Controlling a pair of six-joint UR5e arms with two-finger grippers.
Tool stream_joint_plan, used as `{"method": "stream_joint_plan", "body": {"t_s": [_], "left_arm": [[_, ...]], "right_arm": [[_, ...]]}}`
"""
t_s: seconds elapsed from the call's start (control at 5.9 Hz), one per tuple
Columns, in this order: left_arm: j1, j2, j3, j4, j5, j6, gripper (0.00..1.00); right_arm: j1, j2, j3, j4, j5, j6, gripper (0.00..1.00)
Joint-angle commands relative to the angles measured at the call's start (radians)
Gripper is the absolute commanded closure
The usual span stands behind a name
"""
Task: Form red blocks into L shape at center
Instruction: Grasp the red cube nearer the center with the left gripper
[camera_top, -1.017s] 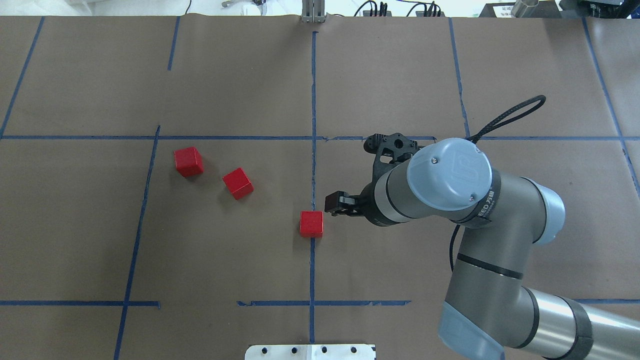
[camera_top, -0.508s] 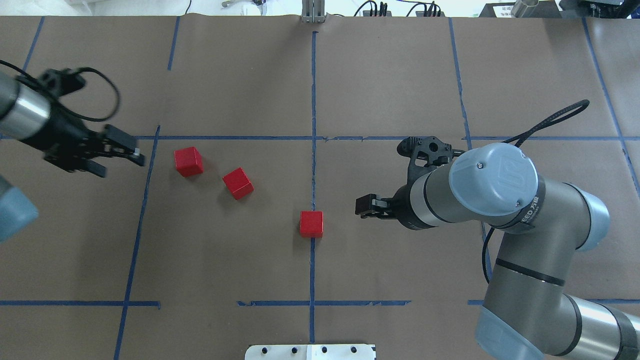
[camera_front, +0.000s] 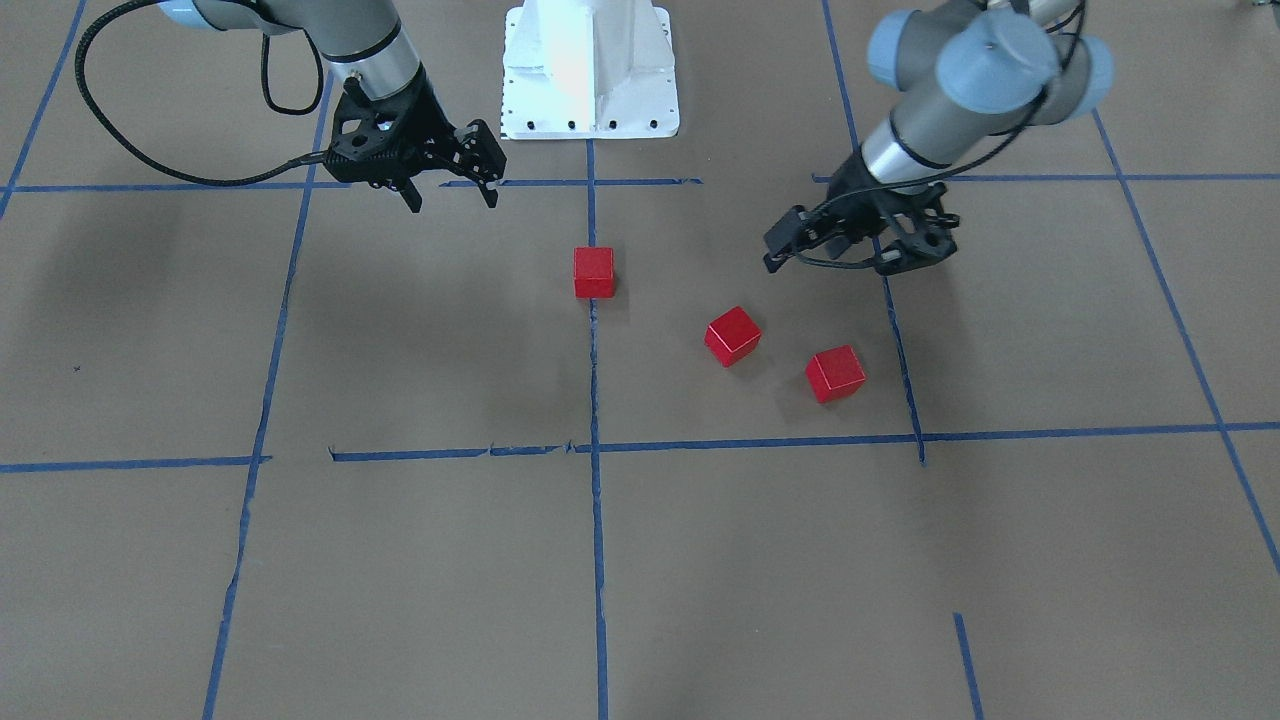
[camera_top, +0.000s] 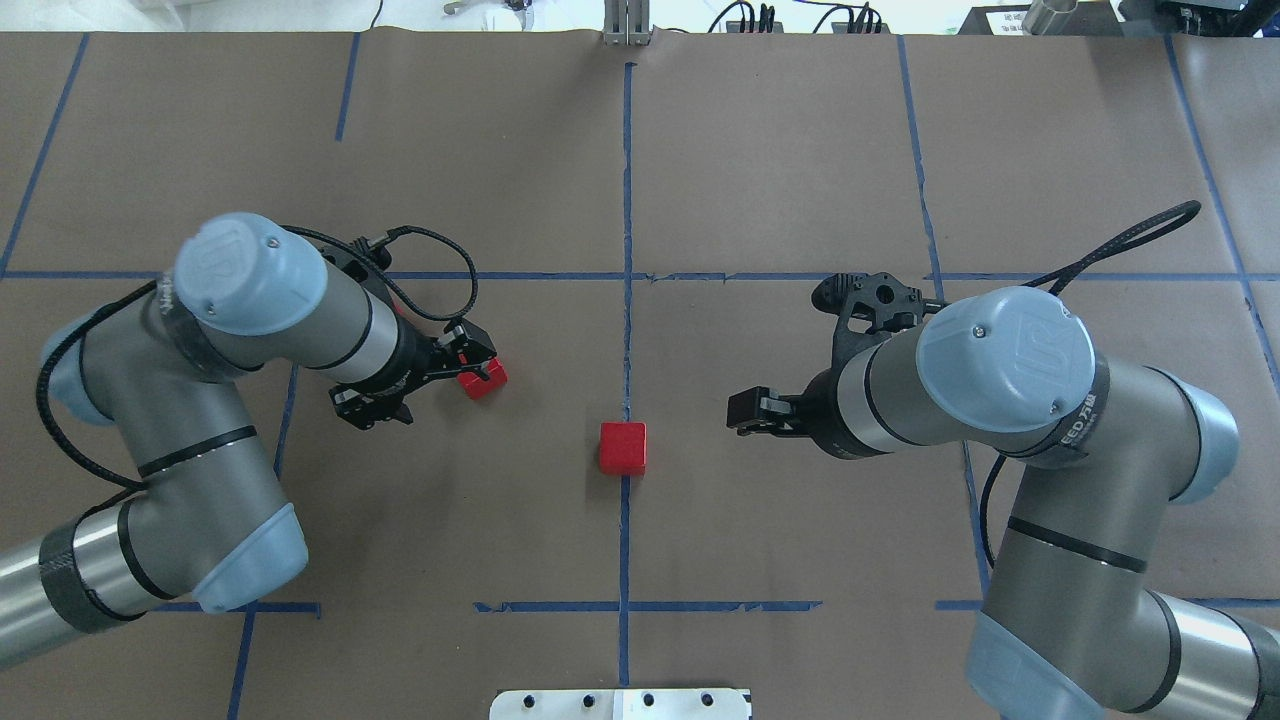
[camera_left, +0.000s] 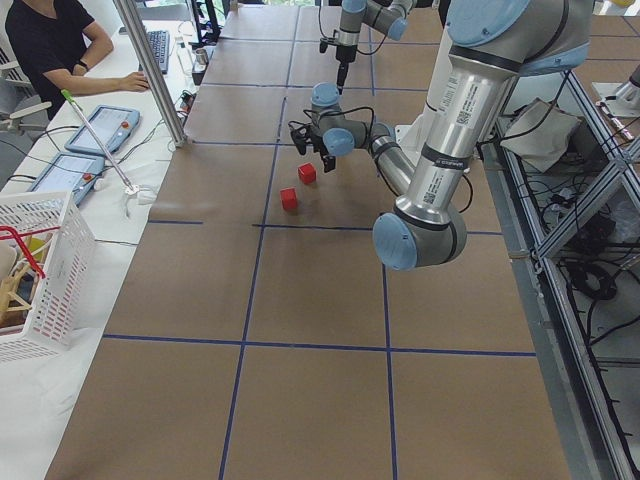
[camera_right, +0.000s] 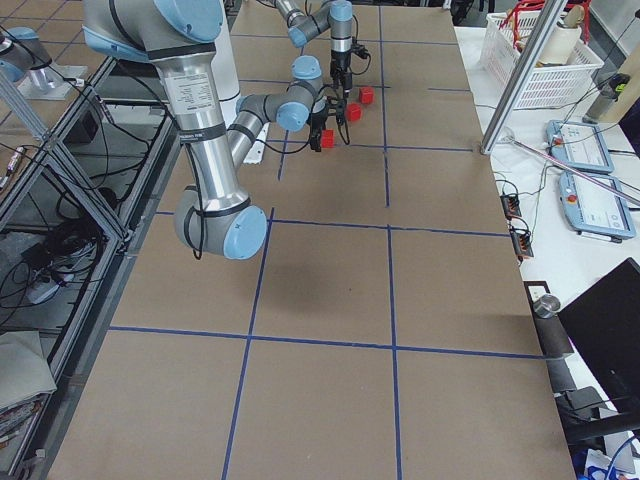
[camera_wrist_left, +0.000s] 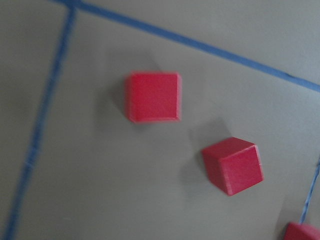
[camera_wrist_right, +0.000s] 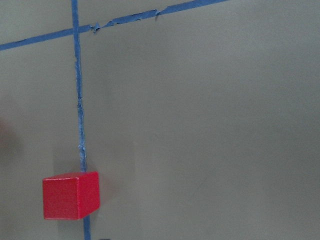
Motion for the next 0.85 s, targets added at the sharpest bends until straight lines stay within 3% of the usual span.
{"method": "stream_joint_plan", "body": {"t_s": [0.0,0.68], "left_arm": [[0.04,-0.05,0.05,0.069,0.1,-0.097,0.0],[0.042,-0.114,0.153,0.063,0.2,-0.084,0.0]], "right_arm": [[-0.001,-0.001,0.001,0.0,-0.002,0.001,0.0],[-0.004,-0.001,-0.005,0.0,-0.004,0.001,0.0]]}}
